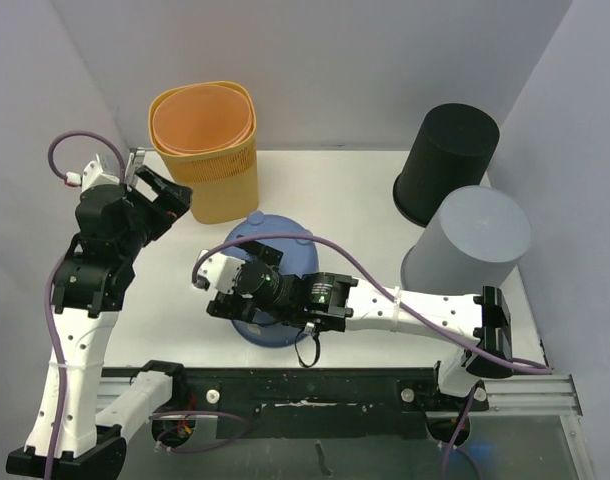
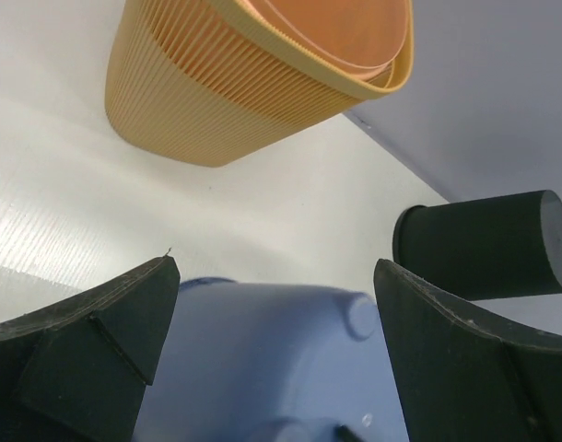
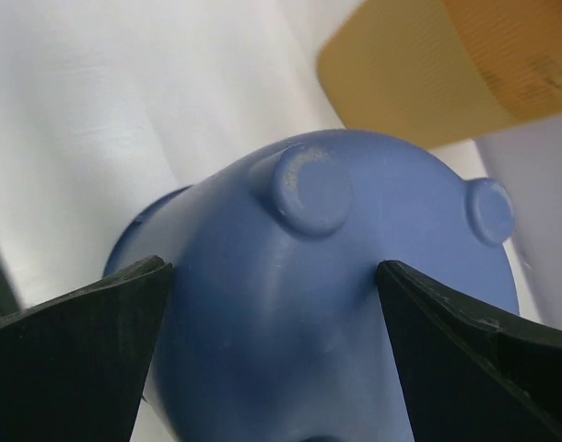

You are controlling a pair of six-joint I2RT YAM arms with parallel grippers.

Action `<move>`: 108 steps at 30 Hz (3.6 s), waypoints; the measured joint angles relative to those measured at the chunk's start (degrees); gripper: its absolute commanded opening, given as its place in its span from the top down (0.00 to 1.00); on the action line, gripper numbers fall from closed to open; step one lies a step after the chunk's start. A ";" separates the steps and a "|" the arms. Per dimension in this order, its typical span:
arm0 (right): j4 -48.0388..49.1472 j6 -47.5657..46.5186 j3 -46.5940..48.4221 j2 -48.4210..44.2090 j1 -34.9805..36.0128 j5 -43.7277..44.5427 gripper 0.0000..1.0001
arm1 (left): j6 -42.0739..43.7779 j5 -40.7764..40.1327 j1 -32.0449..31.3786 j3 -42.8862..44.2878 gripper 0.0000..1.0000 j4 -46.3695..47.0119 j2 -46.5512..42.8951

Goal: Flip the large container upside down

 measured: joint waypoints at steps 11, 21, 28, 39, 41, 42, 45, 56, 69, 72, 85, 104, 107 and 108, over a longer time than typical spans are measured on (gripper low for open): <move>5.46 -3.48 -6.67 0.13 -17.62 20.98 0.02 | 0.26 2.01 0.00 -2.91 0.11 1.49 2.10; -1.86 -3.87 2.45 4.96 -25.90 19.04 0.02 | 7.85 4.28 0.00 7.50 0.09 4.17 11.41; -2.69 -3.85 4.31 -0.44 -24.30 2.75 0.02 | 19.96 -8.24 0.59 20.79 0.08 5.29 22.32; -4.61 -3.85 3.08 -5.84 -24.44 -2.47 0.02 | 31.01 -4.96 3.06 49.35 0.31 -3.80 51.32; -5.18 -3.85 1.97 -5.99 -24.52 -2.10 0.02 | 32.09 -1.90 2.91 49.70 0.32 -3.91 52.28; -5.27 -3.85 0.83 -6.36 -24.52 -1.99 0.02 | 32.70 -0.37 2.69 49.70 0.32 -3.89 52.48; -6.51 -3.85 -1.97 -8.07 -24.52 -1.70 0.02 | 34.56 4.55 1.99 49.81 0.30 -3.65 52.57; -6.95 -3.85 -5.27 -14.10 -24.83 -0.55 0.02 | 42.27 14.99 -2.21 63.19 0.28 -3.85 61.94; -7.37 1.09 -5.27 -13.97 -24.85 -0.35 0.01 | 43.08 15.93 -3.50 64.22 0.33 -4.46 70.58; -8.13 15.32 -5.27 -13.35 -24.44 -0.31 0.01 | 43.06 15.93 -3.45 64.02 0.45 -4.52 70.60; -14.86 34.05 -11.89 -14.01 -23.26 -1.03 0.22 | 44.26 15.65 -6.16 62.75 1.00 -3.89 70.31; -4.87 27.32 -6.62 3.65 -48.70 -1.44 0.36 | 42.56 14.19 -7.58 50.77 1.00 -0.37 61.77; -3.78 25.75 0.39 9.07 -51.21 -2.03 0.35 | 42.42 13.90 -7.58 50.77 1.00 -0.52 61.44; -3.82 25.53 2.08 10.12 -51.60 -2.12 0.35 | 42.34 13.81 -7.56 50.75 1.00 -0.59 61.29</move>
